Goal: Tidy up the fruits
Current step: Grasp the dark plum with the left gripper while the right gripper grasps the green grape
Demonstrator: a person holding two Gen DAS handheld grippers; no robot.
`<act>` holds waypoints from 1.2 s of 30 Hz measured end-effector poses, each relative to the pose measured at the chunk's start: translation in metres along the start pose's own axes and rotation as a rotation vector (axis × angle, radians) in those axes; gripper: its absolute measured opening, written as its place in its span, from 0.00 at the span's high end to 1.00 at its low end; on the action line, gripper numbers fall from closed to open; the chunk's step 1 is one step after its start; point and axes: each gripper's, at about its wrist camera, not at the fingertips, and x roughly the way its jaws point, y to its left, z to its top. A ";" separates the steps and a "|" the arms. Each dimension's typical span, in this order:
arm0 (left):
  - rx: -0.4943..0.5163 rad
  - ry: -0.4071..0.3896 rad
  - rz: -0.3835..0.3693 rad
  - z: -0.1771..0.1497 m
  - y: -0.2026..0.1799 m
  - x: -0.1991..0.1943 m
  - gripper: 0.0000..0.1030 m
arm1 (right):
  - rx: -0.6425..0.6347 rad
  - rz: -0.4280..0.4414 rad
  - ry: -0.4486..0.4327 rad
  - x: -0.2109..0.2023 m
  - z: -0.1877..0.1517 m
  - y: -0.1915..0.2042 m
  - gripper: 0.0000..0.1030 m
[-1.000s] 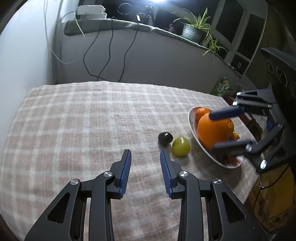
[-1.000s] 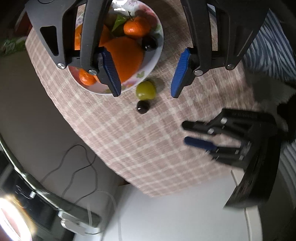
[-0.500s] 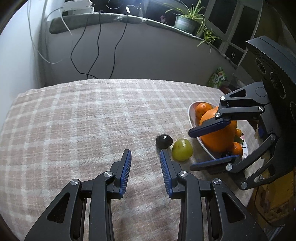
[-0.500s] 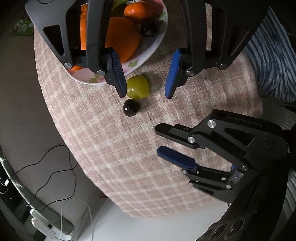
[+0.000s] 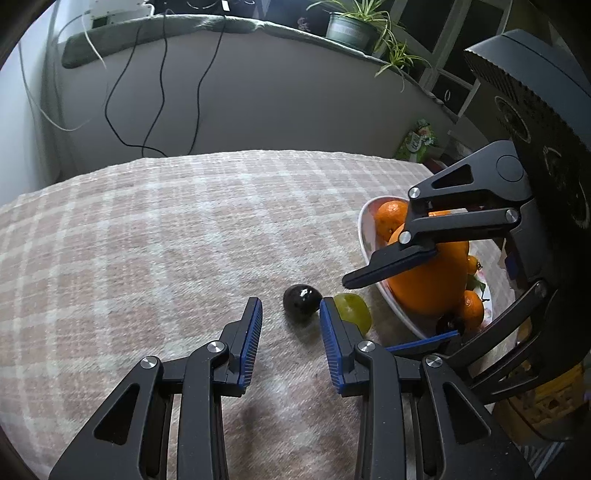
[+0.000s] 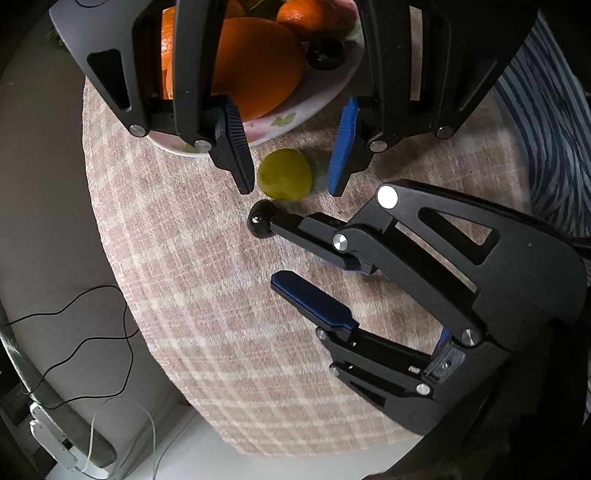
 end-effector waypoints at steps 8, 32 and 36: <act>0.014 0.027 -0.013 0.006 -0.006 0.014 0.70 | -0.016 0.000 0.027 0.007 0.000 -0.003 0.61; -0.037 0.021 -0.032 0.005 0.008 0.016 0.79 | -0.059 0.004 0.071 0.015 0.002 -0.005 0.63; -0.045 0.018 -0.021 0.001 0.013 0.012 0.79 | -0.067 -0.028 0.086 0.021 0.004 -0.005 0.66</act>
